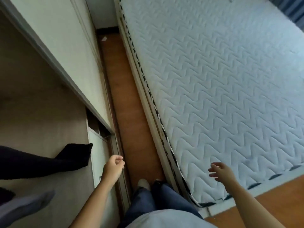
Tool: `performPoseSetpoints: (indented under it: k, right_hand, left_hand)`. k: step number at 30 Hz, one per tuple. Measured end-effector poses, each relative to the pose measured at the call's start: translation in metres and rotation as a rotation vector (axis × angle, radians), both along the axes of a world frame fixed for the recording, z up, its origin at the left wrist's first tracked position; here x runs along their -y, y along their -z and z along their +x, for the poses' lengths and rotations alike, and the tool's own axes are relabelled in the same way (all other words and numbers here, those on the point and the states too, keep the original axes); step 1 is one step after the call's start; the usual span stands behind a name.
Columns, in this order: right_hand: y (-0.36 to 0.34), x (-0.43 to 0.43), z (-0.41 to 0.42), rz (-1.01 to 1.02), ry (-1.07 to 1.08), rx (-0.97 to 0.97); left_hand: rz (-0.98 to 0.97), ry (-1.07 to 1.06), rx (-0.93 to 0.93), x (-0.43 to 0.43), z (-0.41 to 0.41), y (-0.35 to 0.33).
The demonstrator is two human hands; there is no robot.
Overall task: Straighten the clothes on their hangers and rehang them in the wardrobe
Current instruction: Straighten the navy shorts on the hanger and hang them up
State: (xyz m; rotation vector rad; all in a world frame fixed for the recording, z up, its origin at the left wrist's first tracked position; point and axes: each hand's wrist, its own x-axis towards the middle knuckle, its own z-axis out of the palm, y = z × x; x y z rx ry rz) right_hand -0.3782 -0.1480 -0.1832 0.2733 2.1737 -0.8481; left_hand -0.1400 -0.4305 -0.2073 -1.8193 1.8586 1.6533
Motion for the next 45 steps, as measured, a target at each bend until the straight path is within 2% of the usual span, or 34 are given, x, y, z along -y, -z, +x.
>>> performPoseSetpoints:
  k: [4,6,10,13,17,21,23,26,28,32,34,38,42,45]
  right_hand:
    - [-0.003,-0.044,0.023,0.004,0.118,0.11]
    - [-0.002,-0.062,0.03,0.011,0.162,0.153]
    - [-0.002,-0.1,0.036,0.014,0.109,0.2]
    - [-0.006,-0.142,0.037,-0.004,0.109,0.157]
    - [-0.005,-0.238,0.05,-0.048,0.273,0.143]
    - [0.006,-0.38,0.079,-0.051,0.49,0.182]
    - [0.012,-0.455,0.095,-0.036,0.616,0.194]
    - [0.008,-0.555,0.127,0.017,0.773,0.23]
    - [0.004,-0.609,0.147,0.044,0.876,0.231]
    - [0.005,-0.68,0.175,0.112,1.036,0.249]
    - [0.01,-0.696,0.181,0.129,1.075,0.298]
    - [0.025,-0.699,0.171,0.068,1.114,0.366]
    - [0.026,-0.702,0.116,0.035,1.094,0.368]
    - [0.024,-0.715,0.048,0.023,1.081,0.285]
  left_hand:
    - [0.224,-0.146,0.087,-0.024,-0.012,0.024]
    - [0.264,-0.167,0.172,-0.036,-0.01,0.037]
    - [0.236,0.01,0.316,-0.064,-0.007,0.046]
    - [0.179,0.148,0.403,-0.092,-0.017,0.045]
    - [0.129,0.355,0.464,-0.153,-0.051,0.039]
    - [0.062,0.449,0.405,-0.252,-0.097,0.037]
    - [0.026,0.549,0.349,-0.32,-0.117,0.04]
    - [0.097,0.689,0.255,-0.434,-0.139,0.043]
    - [0.115,0.871,0.233,-0.501,-0.155,0.04]
    - [0.018,1.334,0.178,-0.593,-0.208,0.022]
    - [-0.032,1.439,0.169,-0.621,-0.238,0.015]
    - [-0.037,1.402,0.171,-0.645,-0.278,0.016]
    - [0.05,1.126,0.21,-0.637,-0.311,0.019]
    - [0.145,0.916,0.254,-0.621,-0.344,0.024]
